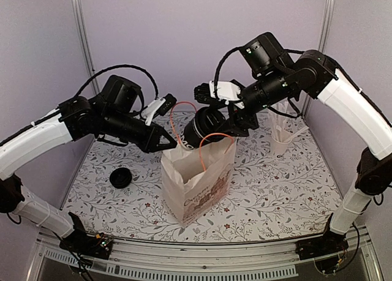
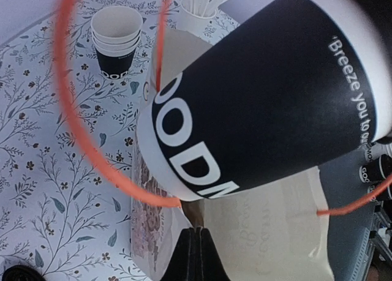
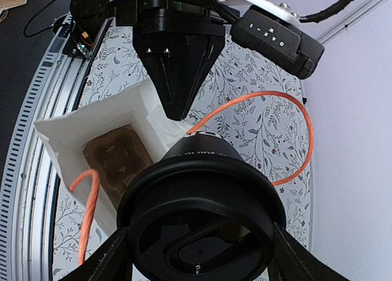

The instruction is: Pack the takeout coffee

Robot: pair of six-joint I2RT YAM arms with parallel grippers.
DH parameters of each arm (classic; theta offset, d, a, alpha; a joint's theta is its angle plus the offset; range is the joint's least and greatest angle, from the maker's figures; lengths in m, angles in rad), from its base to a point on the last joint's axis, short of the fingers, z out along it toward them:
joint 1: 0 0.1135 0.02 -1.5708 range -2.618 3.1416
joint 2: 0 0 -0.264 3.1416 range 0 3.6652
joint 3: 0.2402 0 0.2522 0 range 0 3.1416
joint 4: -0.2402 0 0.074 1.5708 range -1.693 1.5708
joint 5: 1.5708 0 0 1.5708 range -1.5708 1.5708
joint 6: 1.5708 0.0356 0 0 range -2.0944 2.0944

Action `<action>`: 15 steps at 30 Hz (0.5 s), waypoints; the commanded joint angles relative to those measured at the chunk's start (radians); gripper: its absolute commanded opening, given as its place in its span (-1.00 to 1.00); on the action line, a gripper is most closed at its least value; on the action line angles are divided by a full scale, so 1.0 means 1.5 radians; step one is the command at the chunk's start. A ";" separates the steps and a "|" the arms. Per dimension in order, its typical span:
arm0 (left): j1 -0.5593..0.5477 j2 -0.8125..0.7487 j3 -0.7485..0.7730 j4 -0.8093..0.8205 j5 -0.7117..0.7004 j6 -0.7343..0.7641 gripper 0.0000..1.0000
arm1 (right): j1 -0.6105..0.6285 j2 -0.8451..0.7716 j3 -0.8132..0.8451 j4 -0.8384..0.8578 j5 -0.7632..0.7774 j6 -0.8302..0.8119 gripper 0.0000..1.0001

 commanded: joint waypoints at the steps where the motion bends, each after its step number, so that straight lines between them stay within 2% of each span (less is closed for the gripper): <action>1: -0.030 -0.025 0.028 0.015 -0.015 -0.015 -1.00 | 0.014 0.015 0.005 -0.032 0.016 -0.009 0.04; 10: -0.074 -0.013 0.026 0.038 -0.026 -0.020 -1.00 | 0.099 0.025 -0.031 -0.102 0.075 -0.042 0.03; 15: -0.080 0.001 0.039 0.025 -0.070 -0.017 -1.00 | 0.114 0.014 -0.034 -0.112 0.119 -0.035 0.02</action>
